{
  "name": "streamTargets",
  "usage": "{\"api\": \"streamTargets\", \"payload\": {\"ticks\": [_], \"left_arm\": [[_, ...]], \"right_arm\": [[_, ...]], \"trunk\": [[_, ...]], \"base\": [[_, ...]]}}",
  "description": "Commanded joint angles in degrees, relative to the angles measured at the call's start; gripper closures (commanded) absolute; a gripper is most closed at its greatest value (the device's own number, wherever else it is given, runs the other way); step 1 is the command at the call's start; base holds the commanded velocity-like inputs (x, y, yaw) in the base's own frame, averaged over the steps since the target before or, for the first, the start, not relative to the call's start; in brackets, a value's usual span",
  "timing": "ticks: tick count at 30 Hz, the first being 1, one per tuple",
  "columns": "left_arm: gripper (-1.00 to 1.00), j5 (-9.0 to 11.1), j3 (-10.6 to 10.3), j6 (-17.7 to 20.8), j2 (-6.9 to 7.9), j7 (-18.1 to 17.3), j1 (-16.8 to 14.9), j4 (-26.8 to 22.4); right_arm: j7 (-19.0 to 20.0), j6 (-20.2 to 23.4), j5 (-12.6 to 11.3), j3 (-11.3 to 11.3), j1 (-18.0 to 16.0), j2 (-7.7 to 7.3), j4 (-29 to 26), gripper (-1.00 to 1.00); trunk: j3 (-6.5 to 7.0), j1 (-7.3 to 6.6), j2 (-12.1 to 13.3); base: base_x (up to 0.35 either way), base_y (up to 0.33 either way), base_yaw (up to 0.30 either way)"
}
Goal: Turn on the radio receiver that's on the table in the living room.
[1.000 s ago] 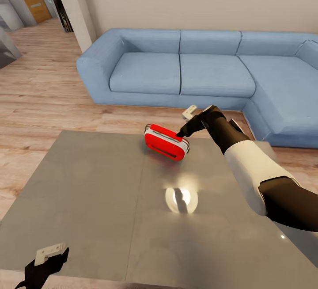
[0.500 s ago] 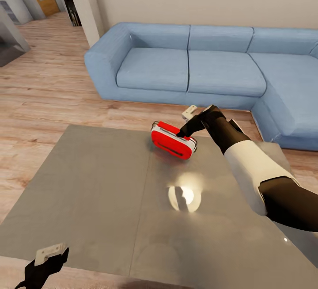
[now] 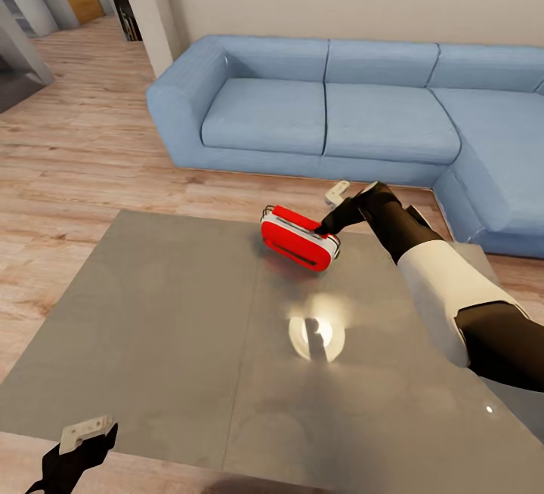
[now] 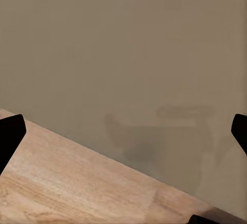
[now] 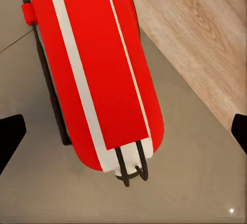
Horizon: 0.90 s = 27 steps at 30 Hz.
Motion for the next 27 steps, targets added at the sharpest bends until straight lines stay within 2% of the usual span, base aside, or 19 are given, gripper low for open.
{"api": "streamTargets", "payload": {"ticks": [1,7,19,25,27], "left_arm": [[-1.00,0.00,0.00,0.00,-0.01,0.00,0.00,0.01],[-1.00,0.00,0.00,0.00,0.00,0.00,0.02,0.00],[-1.00,0.00,0.00,0.00,0.01,0.00,0.02,0.02],[-1.00,0.00,0.00,0.00,0.00,0.00,0.01,0.02],[-1.00,0.00,0.00,0.00,-0.02,0.00,0.00,0.02]], "right_arm": [[0.00,-0.44,-0.03,-0.18,0.00,-0.40,0.07,-1.00],[0.08,-2.35,0.03,-1.06,0.00,-1.41,0.27,-1.00],[0.26,-2.64,0.21,-1.05,0.00,-0.96,1.26,-1.00],[5.09,-3.47,0.23,-1.07,0.00,-0.89,1.50,-1.00],[5.43,-4.39,0.12,-1.10,0.00,-0.93,1.55,-1.00]], "trunk": [[0.00,0.00,0.00],[0.00,0.00,0.00],[-0.01,0.00,0.00],[-0.35,0.00,0.00],[-0.53,0.00,0.00]], "base": [[0.000,0.000,0.000],[0.000,0.000,0.000],[0.000,0.000,0.000],[0.000,0.000,0.000],[0.000,0.000,0.000]]}}
